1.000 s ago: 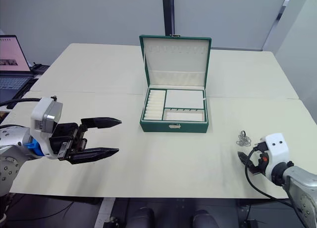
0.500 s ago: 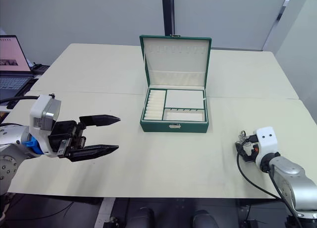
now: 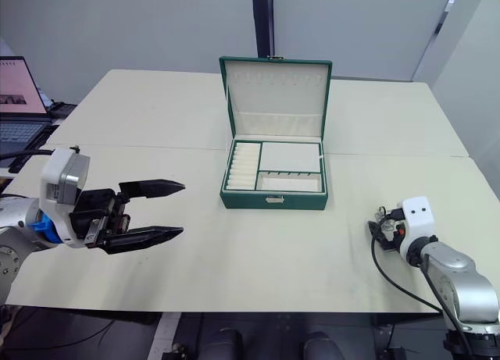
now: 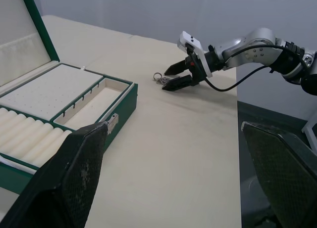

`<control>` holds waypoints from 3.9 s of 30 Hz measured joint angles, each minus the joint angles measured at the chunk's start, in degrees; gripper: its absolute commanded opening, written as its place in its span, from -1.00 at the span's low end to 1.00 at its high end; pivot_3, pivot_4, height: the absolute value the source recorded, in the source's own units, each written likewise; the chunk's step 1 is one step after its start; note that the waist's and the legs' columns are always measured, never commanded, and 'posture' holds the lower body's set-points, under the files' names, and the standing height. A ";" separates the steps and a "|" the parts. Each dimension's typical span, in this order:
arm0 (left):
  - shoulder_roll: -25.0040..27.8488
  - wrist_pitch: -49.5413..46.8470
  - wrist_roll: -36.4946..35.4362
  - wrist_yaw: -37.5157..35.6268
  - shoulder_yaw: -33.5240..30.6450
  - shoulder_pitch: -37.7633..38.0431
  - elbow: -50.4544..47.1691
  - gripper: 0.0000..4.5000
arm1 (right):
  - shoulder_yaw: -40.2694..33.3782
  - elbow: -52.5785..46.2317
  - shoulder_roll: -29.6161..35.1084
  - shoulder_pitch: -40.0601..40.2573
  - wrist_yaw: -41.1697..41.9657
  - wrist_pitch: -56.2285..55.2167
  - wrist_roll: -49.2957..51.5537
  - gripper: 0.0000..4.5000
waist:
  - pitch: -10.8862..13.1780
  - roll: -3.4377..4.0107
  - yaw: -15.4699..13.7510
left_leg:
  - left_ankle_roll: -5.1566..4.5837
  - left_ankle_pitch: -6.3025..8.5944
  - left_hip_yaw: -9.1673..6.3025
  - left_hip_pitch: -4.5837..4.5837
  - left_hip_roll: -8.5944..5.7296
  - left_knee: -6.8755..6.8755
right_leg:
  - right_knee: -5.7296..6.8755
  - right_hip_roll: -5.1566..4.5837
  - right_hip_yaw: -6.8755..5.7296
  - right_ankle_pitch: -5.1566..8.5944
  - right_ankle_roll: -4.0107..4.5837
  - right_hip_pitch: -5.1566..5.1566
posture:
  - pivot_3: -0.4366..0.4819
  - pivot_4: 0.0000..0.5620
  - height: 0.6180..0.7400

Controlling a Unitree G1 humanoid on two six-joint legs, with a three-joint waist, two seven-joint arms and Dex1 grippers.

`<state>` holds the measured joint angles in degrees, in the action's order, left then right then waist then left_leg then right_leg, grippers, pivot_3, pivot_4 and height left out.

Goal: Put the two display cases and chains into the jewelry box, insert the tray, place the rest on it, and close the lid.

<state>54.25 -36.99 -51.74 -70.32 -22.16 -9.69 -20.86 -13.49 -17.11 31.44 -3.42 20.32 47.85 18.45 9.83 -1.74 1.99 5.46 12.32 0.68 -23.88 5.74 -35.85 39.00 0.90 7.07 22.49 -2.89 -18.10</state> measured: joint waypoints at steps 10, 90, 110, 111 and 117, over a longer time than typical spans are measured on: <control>0.00 -0.09 0.01 -0.10 -0.65 0.33 -0.51 1.00 | -0.09 0.07 -0.42 -0.16 0.08 0.53 0.61 -0.14 | -0.08 -0.10 -0.02 | 0.00 0.00 0.00 0.00 0.00 0.00 | 0.00 0.00 0.00 0.00 0.00 0.01 | -0.05 -0.47 1.00; -0.47 1.43 1.39 0.87 1.58 -0.59 1.01 1.00 | 1.47 0.83 -1.65 -5.01 -1.18 1.20 0.54 -0.19 | -0.05 -0.02 0.67 | 0.00 0.00 0.06 -0.03 0.00 0.02 | 0.00 0.00 0.05 0.00 0.00 -0.04 | -0.05 -0.47 1.00; -0.46 1.44 1.37 1.04 1.53 0.15 0.96 1.00 | 2.33 1.66 -1.61 -5.02 -1.63 1.35 -0.59 0.99 | -0.05 -0.02 0.65 | 0.00 0.00 0.07 -0.02 0.00 0.03 | 0.00 -0.01 0.05 0.00 0.00 -0.05 | -0.05 -0.47 1.00; -0.46 1.44 1.37 1.03 1.53 0.16 0.96 1.00 | 2.44 2.27 -1.61 -5.30 -1.60 0.93 -0.88 0.99 | -0.05 -0.02 0.64 | 0.00 0.00 0.07 -0.03 -0.01 0.02 | 0.00 -0.01 0.05 0.00 0.00 -0.05 | -0.05 -0.47 1.00; -0.46 1.44 1.36 0.99 1.46 0.73 0.95 1.00 | 2.50 4.25 -1.69 -6.34 -1.41 -0.24 -1.44 0.99 | -0.05 -0.02 0.63 | 0.00 0.00 0.05 -0.03 0.00 0.02 | 0.00 -0.01 0.04 0.00 0.00 -0.03 | -0.05 -0.47 1.00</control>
<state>53.79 -35.55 -50.38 -69.33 -20.71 -8.96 -19.90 -11.00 -12.86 29.76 -9.76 18.91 47.61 17.01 9.78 -1.77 2.61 5.46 12.32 0.72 -23.91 5.74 -35.83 39.00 0.89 7.11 22.49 -2.89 -18.13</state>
